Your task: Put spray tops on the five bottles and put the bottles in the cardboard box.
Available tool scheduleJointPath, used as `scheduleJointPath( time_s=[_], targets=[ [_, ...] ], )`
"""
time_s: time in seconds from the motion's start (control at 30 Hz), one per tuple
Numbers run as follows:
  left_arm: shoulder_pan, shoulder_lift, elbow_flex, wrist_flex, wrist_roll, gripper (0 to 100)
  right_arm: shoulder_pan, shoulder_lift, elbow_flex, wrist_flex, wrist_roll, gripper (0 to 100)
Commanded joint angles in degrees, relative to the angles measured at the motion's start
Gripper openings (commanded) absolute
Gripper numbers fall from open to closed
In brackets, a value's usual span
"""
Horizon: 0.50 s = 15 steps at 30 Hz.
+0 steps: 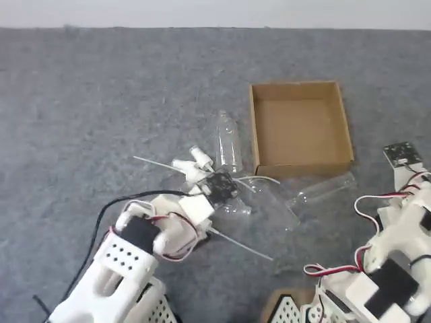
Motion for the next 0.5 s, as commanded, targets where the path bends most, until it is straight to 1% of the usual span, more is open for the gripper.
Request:
scheduleJointPath(
  time_s=[0.0, 0.17, 0.23, 0.3, 0.47],
  targets=[
    [3.5, 0.5, 0.4, -4.4, 2.1, 22, -0.1, -3.5, -0.4, -0.5, -0.4, 0.6],
    [3.5, 0.5, 5.2, -9.6, 1.9, 22, -0.4, -3.5, -0.4, -0.5, -0.5, 0.6],
    [3.1, 0.5, 6.2, -10.2, 1.4, 22, -0.4, -3.5, -0.4, -0.5, -0.6, 0.6],
    [0.6, 0.6, 6.2, -10.1, -0.6, 22, -0.2, -3.5, -0.4, -0.5, -0.6, 0.6],
    [-8.4, 0.6, 7.9, -10.0, -6.5, 22, -0.4, -3.5, -0.4, 1.5, -0.4, 0.6]
  ],
)
